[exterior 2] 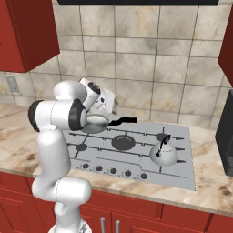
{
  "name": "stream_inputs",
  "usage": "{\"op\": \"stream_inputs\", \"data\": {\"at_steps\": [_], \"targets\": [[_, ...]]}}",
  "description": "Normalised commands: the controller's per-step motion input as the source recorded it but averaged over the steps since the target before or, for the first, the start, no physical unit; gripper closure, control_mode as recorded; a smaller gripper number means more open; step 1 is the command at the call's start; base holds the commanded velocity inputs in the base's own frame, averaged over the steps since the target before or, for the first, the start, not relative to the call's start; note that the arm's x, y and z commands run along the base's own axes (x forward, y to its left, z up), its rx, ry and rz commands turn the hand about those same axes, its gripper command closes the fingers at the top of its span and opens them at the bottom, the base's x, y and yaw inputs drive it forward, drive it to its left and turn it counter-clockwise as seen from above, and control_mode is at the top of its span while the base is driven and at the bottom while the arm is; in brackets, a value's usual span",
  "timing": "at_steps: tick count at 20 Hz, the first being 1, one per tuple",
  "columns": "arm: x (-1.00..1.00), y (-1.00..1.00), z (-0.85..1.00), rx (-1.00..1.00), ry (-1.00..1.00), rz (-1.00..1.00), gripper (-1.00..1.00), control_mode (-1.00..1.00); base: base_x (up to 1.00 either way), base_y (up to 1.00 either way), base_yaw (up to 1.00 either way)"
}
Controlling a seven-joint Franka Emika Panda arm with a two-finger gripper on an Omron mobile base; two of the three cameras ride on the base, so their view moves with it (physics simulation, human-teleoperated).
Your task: Pick the pan from the cabinet and place it on the stove. Then turn on the stove burner for the pan.
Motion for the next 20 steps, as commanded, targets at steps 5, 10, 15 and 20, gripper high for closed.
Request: {"op": "stream_inputs", "data": {"at_steps": [5, 10, 15, 20], "targets": [[-0.8, -0.02, 0.58, 0.1, -0.13, -0.07, -1.0, -1.0, 0.0, 0.0, 0.0], [-0.89, -0.06, 0.51, 0.22, -0.1, -0.23, -1.0, -1.0, 0.0, 0.0, 0.0], [-0.78, -0.02, 0.39, 0.23, -0.06, -0.35, -1.0, -1.0, 0.0, 0.0, 0.0], [-0.65, 0.0, 0.25, 0.24, -0.06, -0.43, -1.0, -1.0, 0.0, 0.0, 0.0]]}}
